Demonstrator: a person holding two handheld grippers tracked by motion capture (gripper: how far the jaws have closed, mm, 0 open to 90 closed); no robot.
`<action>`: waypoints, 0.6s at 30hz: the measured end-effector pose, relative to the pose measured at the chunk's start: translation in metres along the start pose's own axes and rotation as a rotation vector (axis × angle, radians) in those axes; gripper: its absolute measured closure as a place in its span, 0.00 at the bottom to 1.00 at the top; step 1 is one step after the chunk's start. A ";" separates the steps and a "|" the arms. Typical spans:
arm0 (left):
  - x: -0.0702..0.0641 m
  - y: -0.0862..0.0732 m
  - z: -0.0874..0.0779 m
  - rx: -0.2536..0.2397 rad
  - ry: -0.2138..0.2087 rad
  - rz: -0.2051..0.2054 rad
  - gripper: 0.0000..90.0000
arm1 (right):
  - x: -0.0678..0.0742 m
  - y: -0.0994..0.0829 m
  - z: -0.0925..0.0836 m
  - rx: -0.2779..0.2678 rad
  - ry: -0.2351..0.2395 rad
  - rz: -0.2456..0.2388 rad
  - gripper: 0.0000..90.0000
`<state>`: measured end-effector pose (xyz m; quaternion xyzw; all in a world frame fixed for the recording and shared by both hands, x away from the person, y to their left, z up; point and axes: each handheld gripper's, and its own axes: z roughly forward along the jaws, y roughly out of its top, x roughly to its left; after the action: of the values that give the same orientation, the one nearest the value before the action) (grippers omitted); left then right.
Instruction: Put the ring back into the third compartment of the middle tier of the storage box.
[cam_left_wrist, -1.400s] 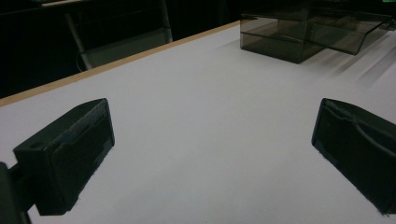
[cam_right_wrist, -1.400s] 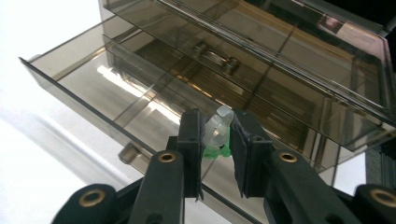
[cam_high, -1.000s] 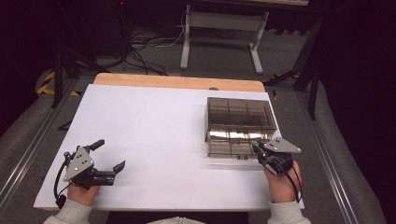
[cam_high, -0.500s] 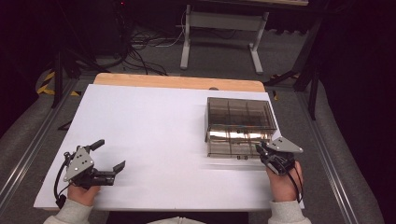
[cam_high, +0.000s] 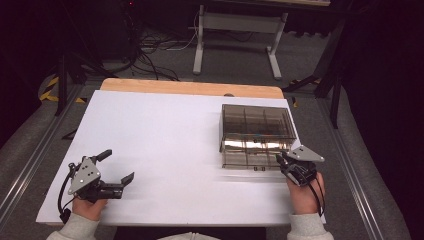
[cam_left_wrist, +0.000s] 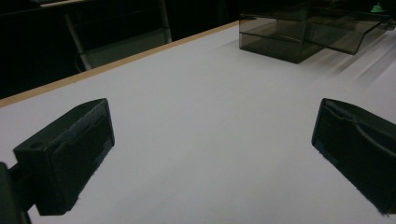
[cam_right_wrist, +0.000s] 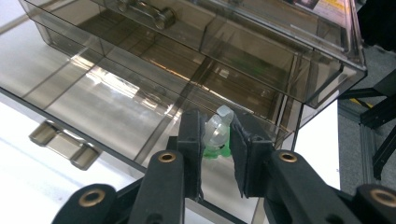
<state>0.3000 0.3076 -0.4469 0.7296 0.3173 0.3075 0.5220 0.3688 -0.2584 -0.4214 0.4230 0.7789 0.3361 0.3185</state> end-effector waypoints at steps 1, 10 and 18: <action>0.000 0.000 0.000 0.000 -0.001 0.001 0.00 | -0.001 0.000 0.001 0.004 -0.002 0.000 0.83; 0.000 0.000 0.000 -0.001 0.000 -0.002 0.00 | -0.004 -0.003 0.006 0.023 -0.007 0.009 0.83; 0.000 0.000 0.000 0.000 -0.002 0.000 0.00 | -0.005 -0.005 0.009 0.033 -0.009 0.015 0.83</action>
<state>0.3000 0.3079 -0.4468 0.7299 0.3167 0.3068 0.5224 0.3761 -0.2627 -0.4291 0.4356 0.7796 0.3240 0.3124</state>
